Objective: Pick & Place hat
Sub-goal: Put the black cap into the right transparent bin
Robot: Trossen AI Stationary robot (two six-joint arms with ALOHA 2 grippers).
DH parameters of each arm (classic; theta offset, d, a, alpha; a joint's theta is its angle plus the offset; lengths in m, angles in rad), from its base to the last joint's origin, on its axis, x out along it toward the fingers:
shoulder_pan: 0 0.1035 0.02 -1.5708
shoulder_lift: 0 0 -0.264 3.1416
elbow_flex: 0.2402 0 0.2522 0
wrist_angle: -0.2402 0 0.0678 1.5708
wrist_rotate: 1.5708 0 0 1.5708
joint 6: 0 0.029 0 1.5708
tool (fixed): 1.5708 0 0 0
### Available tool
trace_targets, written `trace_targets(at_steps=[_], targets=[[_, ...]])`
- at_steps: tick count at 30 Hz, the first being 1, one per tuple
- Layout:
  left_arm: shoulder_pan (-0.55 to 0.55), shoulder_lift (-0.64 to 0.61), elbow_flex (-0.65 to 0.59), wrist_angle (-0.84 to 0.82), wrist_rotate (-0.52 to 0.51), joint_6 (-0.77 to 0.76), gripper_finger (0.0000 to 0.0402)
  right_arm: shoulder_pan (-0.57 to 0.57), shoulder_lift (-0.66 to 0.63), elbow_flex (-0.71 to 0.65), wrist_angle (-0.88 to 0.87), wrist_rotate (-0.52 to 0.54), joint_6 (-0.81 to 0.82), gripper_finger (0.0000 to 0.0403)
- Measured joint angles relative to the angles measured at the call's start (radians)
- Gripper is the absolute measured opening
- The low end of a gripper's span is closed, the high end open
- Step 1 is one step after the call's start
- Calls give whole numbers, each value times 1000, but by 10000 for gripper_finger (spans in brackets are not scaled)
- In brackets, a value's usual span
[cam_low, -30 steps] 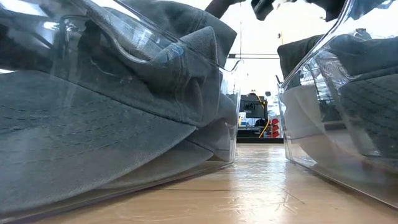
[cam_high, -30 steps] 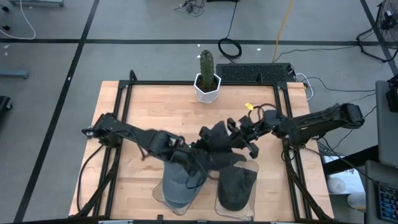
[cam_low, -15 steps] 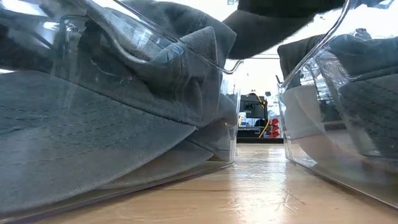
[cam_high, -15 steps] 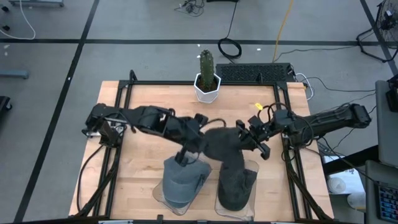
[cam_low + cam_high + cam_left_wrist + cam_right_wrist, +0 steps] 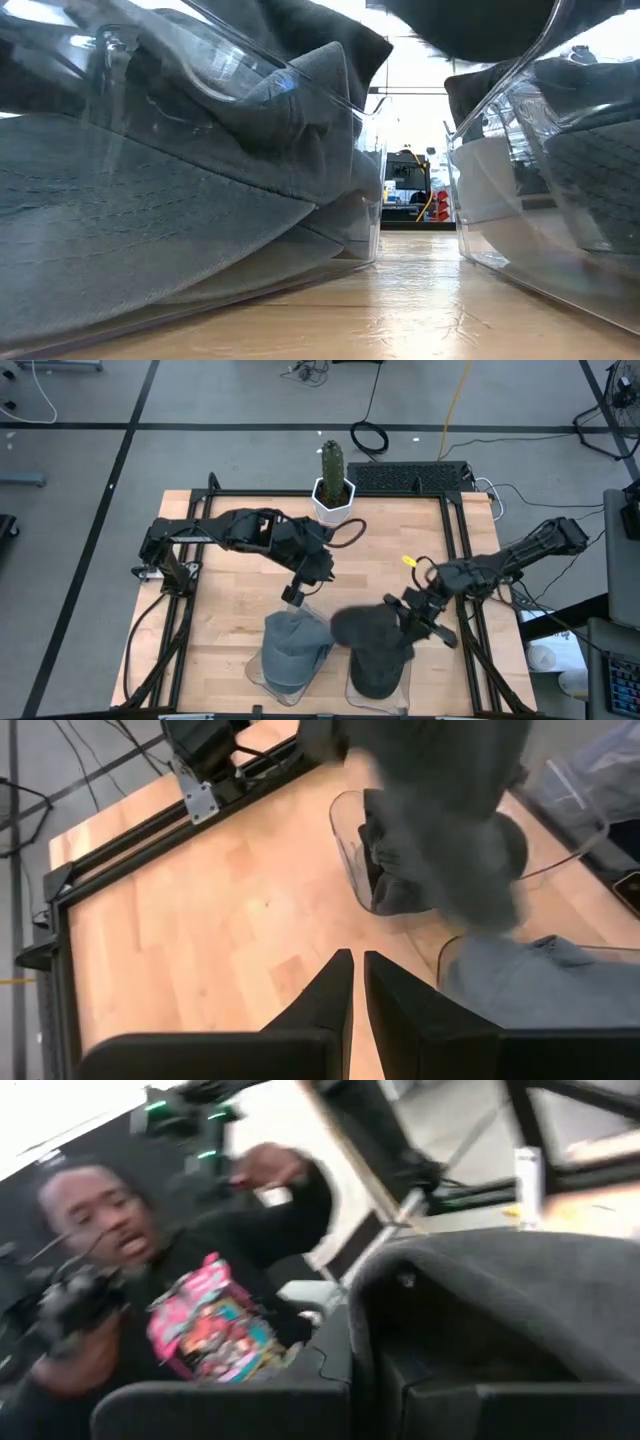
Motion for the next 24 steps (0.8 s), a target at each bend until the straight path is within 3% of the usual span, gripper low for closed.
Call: trace_targets(at_steps=[8, 13, 24], targets=[[26, 0, 0, -1, 17, -2, 37, 159, 1, 74, -22, -29, -132, 0], [28, 0, -2, -1, 17, -6, 37, 171, 52, 73, -91, 57, -145, 0], [28, 0, -2, 0, 17, -9, 37, 131, 174, 73, 9, -80, -110, 0]])
